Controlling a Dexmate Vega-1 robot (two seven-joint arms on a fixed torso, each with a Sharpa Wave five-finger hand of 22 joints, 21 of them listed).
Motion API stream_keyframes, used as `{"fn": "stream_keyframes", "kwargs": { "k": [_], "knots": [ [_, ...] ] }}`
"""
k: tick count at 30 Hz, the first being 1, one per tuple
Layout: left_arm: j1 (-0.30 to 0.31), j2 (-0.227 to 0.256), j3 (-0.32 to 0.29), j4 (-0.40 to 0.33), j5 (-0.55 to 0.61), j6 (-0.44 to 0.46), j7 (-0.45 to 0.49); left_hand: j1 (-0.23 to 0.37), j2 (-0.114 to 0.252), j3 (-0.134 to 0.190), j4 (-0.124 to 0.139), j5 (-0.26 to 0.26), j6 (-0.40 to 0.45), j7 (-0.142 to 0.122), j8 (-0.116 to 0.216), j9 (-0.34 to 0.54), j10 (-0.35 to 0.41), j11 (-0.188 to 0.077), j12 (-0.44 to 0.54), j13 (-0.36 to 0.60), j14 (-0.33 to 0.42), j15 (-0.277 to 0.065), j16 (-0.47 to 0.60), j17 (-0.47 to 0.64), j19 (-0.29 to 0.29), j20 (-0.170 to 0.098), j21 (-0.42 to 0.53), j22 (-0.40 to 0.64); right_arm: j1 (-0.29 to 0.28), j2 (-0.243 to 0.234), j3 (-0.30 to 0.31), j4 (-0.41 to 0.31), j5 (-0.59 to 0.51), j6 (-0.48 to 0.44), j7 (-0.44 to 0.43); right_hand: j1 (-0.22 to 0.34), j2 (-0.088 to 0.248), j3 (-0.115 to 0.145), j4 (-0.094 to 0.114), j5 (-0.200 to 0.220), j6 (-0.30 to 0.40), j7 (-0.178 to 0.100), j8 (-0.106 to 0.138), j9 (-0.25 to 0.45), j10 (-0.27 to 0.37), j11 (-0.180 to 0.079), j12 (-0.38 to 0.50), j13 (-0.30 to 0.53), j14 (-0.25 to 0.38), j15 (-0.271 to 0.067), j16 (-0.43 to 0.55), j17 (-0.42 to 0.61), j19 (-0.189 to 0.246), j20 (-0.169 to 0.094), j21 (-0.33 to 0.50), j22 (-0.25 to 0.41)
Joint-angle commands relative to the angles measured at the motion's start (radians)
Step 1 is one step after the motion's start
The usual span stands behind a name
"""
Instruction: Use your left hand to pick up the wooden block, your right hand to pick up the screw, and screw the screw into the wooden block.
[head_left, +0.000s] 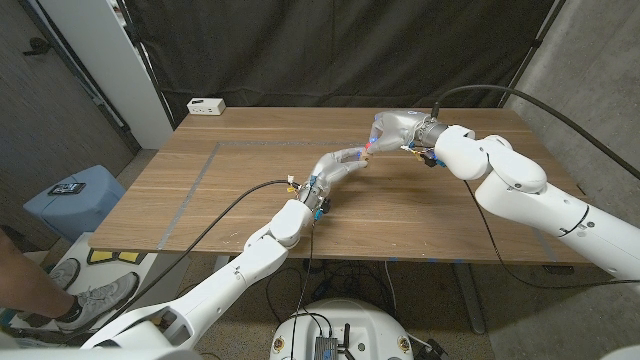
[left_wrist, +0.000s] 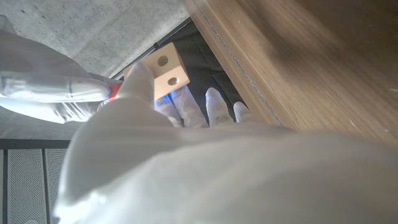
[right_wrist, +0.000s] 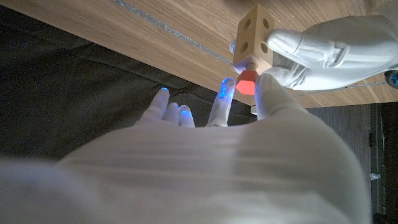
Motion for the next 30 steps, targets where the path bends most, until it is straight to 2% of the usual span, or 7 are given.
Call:
{"fn": "stream_keyframes", "kwargs": {
  "k": [1, 30],
  "knots": [
    [-0.015, -0.011, 0.004, 0.022, -0.005, -0.002, -0.003, -0.001, 0.008, 0.007, -0.002, -0.002, 0.003, 0.004, 0.007, 0.006, 0.001, 0.002, 0.006, 0.004, 0.008, -0.086, 0.001, 0.002, 0.001, 0.006, 0.008, 0.002, 0.011, 0.005, -0.007, 0.021, 0.008, 0.01, -0.007, 0.014, 0.001, 0.009, -0.001, -0.002, 0.015, -0.003, 0.01, 0.006, 0.01, 0.001, 0.005, 0.003, 0.009, 0.003, 0.006, 0.003, 0.012, 0.001, 0.007, 0.001],
    [-0.022, -0.018, 0.012, 0.027, -0.003, 0.005, 0.0, -0.001, 0.008, 0.007, -0.002, -0.002, 0.003, 0.004, 0.007, 0.006, 0.001, 0.002, 0.007, 0.004, 0.008, -0.086, 0.001, 0.002, 0.002, 0.006, 0.008, 0.002, 0.011, 0.003, -0.011, 0.032, 0.001, 0.019, -0.024, 0.017, 0.0, 0.015, 0.005, -0.009, 0.084, -0.018, 0.062, 0.029, 0.046, -0.014, 0.015, 0.004, 0.034, -0.013, 0.013, 0.007, 0.036, -0.008, 0.012, 0.001]
  ]
}}
